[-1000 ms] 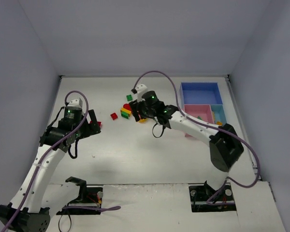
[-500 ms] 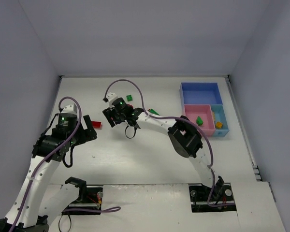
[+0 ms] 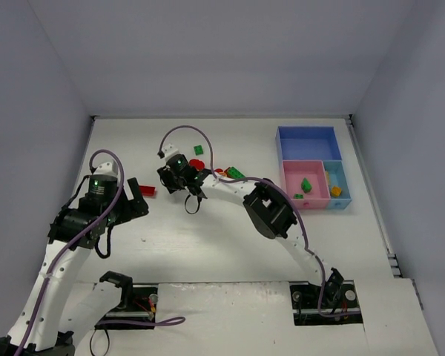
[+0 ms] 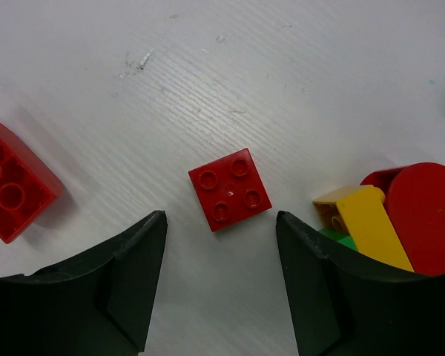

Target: Sort the legos into containers by color

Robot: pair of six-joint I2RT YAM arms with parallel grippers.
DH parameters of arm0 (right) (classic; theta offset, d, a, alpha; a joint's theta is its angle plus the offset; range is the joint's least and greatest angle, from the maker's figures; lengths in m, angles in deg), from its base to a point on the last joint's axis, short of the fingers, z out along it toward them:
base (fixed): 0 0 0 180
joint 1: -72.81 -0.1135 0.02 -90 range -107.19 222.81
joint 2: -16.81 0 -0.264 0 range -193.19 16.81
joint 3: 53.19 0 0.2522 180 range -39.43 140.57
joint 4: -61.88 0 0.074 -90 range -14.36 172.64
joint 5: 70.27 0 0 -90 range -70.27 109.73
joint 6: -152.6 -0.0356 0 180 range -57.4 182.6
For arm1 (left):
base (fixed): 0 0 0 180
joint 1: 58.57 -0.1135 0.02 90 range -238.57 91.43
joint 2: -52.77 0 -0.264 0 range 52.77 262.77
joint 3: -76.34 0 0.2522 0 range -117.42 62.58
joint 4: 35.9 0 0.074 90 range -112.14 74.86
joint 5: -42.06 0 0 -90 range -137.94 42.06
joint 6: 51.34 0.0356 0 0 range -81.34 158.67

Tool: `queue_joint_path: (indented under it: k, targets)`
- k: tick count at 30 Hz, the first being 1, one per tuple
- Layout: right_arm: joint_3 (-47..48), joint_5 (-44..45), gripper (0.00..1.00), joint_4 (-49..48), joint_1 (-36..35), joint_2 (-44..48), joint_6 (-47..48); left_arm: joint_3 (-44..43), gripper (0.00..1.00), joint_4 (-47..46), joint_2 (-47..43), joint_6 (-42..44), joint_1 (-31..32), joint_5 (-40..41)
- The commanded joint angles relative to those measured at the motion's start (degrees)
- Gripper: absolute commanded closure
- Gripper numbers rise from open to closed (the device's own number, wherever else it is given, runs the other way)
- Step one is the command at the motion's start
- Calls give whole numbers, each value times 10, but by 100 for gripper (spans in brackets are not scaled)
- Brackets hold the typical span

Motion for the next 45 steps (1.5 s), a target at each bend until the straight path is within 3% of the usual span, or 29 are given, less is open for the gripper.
queue_joint_path:
  k: [1,9,12,15,18,25,33,39,42,45]
  targets:
    - [29,29,43,-39,6,9,3,-23,17,-9,9,-4,1,-4]
    - [32,-34,56,-52,18,-5,18,-23,17,-18,23,1,2,-6]
    - [30,-45,69,-60,20,2,43,-21,17,-20,24,3,2,-6]
    - [30,-52,93,-67,20,22,55,-21,17,-25,26,5,2,-6]
    - [26,-47,100,-71,27,55,78,-20,17,-31,31,5,1,-9]
    - [-59,-9,100,-95,85,191,91,-17,17,-52,49,8,1,-12]
    - [-227,35,100,-91,270,358,77,-8,17,-91,93,-1,2,-1]
    - [-293,40,100,-71,413,374,43,-9,17,-111,144,-17,0,27]
    - [-297,40,99,-68,450,356,26,-9,17,-126,171,-31,-6,26]
    - [-291,35,91,-66,484,330,17,-10,17,-142,198,-46,-21,33]
